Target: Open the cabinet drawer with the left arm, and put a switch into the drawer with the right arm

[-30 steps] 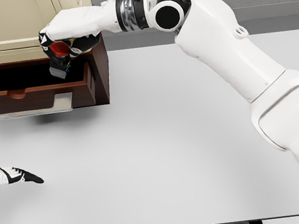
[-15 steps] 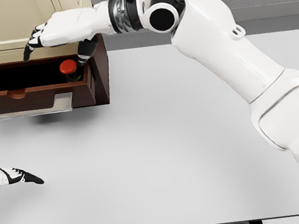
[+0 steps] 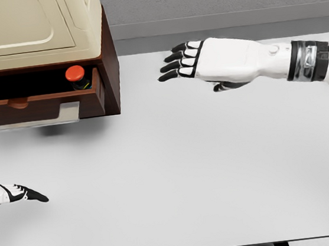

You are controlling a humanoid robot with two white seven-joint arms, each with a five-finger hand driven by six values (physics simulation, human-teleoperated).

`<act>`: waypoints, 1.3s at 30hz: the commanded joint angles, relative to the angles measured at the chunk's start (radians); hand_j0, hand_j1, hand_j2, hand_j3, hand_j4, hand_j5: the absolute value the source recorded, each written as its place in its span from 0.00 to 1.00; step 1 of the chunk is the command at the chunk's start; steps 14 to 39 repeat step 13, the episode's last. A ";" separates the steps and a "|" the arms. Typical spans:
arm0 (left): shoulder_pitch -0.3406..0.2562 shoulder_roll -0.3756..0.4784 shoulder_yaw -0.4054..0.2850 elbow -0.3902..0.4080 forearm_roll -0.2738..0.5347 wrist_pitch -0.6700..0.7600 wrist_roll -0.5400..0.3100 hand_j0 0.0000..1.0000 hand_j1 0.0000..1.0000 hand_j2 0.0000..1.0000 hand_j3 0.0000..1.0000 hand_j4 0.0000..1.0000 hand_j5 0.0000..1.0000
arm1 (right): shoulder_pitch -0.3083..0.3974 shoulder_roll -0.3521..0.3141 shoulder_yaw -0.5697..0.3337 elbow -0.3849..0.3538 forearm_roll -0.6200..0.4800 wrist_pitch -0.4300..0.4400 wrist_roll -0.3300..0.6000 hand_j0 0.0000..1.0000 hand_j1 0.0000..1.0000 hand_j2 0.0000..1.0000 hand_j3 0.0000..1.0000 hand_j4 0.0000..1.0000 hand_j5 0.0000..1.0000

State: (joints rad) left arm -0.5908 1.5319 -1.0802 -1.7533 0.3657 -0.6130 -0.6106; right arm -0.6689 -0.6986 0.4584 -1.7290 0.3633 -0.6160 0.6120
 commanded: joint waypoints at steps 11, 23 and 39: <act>0.000 -0.131 0.016 -0.008 0.016 0.002 0.000 1.00 1.00 1.00 1.00 1.00 1.00 | 0.051 -0.105 -0.109 0.020 -0.007 0.005 -0.001 1.00 1.00 1.00 1.00 1.00 1.00; 0.000 -0.131 0.016 -0.008 0.016 0.002 0.000 1.00 1.00 1.00 1.00 1.00 1.00 | 0.051 -0.104 -0.109 0.031 -0.006 0.005 -0.001 1.00 1.00 1.00 1.00 1.00 1.00; 0.000 -0.131 0.016 -0.008 0.016 0.002 0.000 1.00 1.00 1.00 1.00 1.00 1.00 | 0.051 -0.104 -0.109 0.031 -0.006 0.005 -0.001 1.00 1.00 1.00 1.00 1.00 1.00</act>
